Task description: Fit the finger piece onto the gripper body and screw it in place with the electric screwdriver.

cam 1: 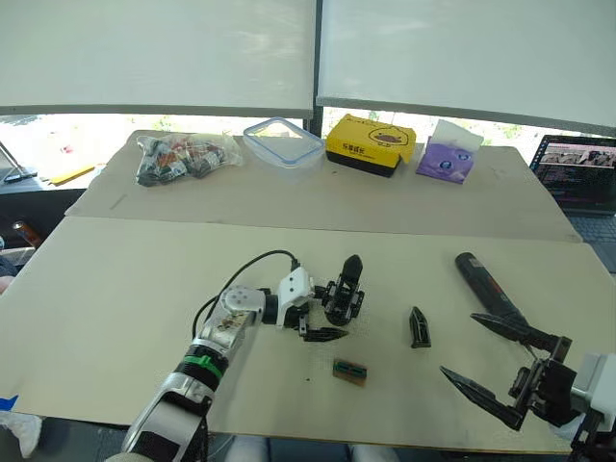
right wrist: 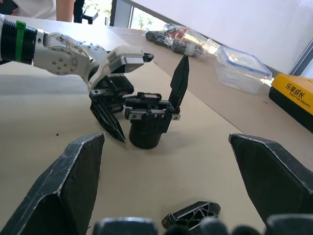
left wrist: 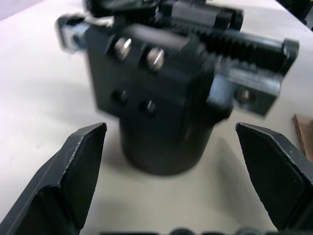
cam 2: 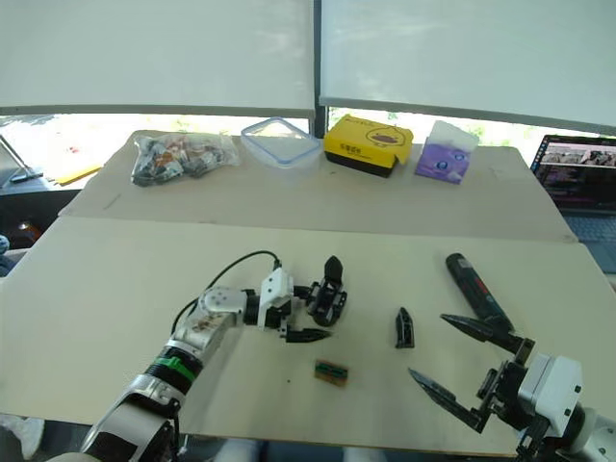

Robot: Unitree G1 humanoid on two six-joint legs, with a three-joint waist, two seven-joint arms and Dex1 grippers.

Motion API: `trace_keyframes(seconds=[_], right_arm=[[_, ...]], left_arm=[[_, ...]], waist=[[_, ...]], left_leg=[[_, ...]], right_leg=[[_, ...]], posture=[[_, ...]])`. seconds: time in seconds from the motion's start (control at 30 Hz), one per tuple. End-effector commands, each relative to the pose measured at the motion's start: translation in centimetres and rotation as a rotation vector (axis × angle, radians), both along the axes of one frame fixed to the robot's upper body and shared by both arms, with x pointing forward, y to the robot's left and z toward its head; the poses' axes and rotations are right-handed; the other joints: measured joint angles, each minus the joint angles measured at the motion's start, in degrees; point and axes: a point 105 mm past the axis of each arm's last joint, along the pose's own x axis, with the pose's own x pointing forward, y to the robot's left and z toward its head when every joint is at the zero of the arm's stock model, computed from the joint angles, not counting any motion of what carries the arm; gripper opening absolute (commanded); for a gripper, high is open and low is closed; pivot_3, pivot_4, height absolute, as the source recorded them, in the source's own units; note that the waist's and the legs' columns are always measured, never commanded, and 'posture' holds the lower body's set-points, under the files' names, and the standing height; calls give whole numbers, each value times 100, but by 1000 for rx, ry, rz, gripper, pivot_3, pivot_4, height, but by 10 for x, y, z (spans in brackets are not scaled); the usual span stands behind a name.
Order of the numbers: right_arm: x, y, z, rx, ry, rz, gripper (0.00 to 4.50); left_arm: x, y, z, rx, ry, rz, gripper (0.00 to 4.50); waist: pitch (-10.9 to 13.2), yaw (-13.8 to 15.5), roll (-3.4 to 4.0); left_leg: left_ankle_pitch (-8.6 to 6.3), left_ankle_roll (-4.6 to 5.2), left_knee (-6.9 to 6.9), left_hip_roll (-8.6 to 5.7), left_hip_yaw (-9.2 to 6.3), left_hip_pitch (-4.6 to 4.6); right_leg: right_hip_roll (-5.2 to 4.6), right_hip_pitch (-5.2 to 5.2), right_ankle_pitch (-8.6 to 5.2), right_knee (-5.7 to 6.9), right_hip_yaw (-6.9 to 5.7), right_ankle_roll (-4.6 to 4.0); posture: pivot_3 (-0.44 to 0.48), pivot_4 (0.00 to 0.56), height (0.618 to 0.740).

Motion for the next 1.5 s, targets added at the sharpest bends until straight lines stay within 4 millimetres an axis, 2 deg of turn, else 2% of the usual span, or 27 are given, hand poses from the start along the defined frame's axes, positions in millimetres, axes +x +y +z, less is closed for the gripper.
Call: trace_keyframes(seconds=[0.03,0.1,0.2,0.37,0.53,0.67,0.87,0.93,1.03,1.13,1.27,1.33,1.43,1.5], right_arm=[[0,2,6,-7,-21,14,4500],[0,0,4,-7,-20,14,4500],[-1,-5,0,-9,-14,12,4500],[-2,-8,-3,-10,-8,17,4500],[-2,-8,-5,-10,-10,23,4500],[-4,-6,-5,-10,-11,24,4500],[-6,-4,-2,-8,-12,18,4500],[-7,-5,-1,-5,-8,12,4500],[-9,-7,2,6,21,-2,4500],[-12,-8,8,19,77,-29,4500],[-19,-3,8,18,258,-72,4500],[-23,-2,2,-5,373,-112,4500],[-27,-7,-5,4,450,-160,4500],[-29,-12,-9,25,474,-188,4500]], left_arm=[[3,-5,4,-3,-30,-3,4232],[3,-3,1,9,-31,11,3697],[-2,3,-5,19,-23,13,2374],[-2,6,-3,7,-35,21,2356],[12,-3,5,-12,-84,115,2356],[0,-9,0,-2,-46,85,2356],[1,0,-5,-5,-15,152,2356],[3,7,-2,-11,-11,170,3394],[-1,25,5,-19,-15,151,4486],[-8,56,11,10,-15,122,4486],[-14,109,20,54,-14,148,4486],[-22,132,34,38,-25,131,4486],[-30,141,65,-34,-52,103,4486],[-34,143,77,-47,-81,97,4486]], waist=[[0,-4,0],[0,-11,1],[0,-19,1],[-1,-30,2],[-1,-14,1],[-1,-3,2],[-2,-4,3],[-1,-15,3],[-2,-46,4],[-3,-74,5],[0,-50,2],[0,-25,1],[8,25,-17],[9,85,-20]], left_leg=[[0,0,0,0,0,1],[0,0,-1,0,0,1],[0,0,-3,0,-1,2],[0,0,-8,1,-1,7],[0,0,-3,1,-1,6],[0,0,4,0,0,5],[0,1,-3,0,-1,6],[0,1,-3,0,-1,6],[0,1,-6,1,-1,8],[0,1,-14,5,-1,14],[0,1,-15,8,0,17],[0,0,-13,9,0,13],[0,0,-14,10,0,8],[0,0,-8,14,0,0]], right_leg=[[0,0,0,0,0,0],[0,0,0,0,0,1],[0,0,14,1,0,26],[1,0,14,4,0,26],[1,1,14,4,1,25],[0,3,11,4,1,17],[1,2,16,4,1,28],[1,2,15,4,0,26],[1,1,8,4,1,13],[3,-3,-5,14,1,-10],[4,-4,-11,18,0,-22],[3,-5,-12,16,0,-24],[1,-8,-15,11,-1,-28],[-2,-6,-15,2,-8,-29]], posture=[[0,150,740],[0,150,740],[0,150,740],[0,150,740],[0,150,740],[0,150,740],[0,150,740],[0,150,740],[0,150,740],[0,150,740],[0,150,740],[0,150,740],[0,150,740],[0,150,740]])
